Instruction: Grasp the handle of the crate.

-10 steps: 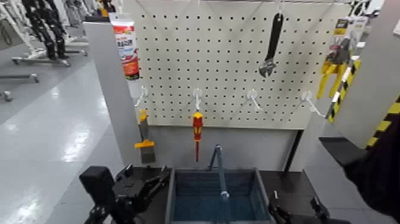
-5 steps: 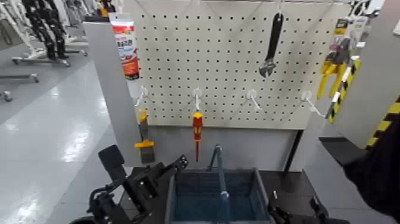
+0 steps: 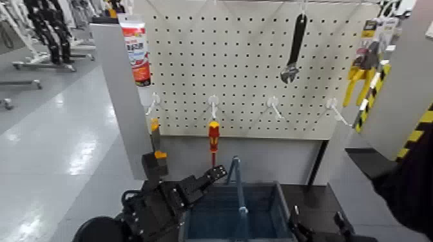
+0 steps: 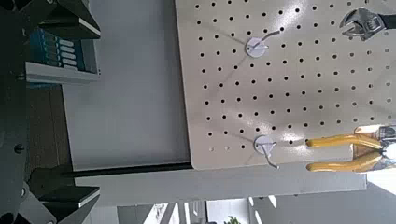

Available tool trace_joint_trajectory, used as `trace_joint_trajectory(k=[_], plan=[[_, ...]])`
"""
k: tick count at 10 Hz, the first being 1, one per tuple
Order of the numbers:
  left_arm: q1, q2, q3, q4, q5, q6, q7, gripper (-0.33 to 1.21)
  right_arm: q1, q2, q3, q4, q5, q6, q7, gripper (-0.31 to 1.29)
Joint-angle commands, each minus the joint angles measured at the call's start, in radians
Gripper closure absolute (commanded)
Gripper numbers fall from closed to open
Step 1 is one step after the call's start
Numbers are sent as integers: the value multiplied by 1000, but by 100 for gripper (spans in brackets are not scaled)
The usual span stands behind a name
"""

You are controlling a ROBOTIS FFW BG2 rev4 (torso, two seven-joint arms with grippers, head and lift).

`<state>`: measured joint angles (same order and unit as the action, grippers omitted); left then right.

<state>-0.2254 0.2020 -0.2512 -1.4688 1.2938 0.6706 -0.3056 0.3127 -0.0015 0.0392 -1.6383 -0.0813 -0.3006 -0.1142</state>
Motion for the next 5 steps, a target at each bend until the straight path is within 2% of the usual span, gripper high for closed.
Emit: trace_joint_trajectory(k=[1,5], plan=[[-84,-4,-65,143,128,40,-52,11,-1,0,4,3,0,0,1,13],[-200,-7,-163,317,292,121,-81,11,-9,-2,14,8,0,-3,1,13]])
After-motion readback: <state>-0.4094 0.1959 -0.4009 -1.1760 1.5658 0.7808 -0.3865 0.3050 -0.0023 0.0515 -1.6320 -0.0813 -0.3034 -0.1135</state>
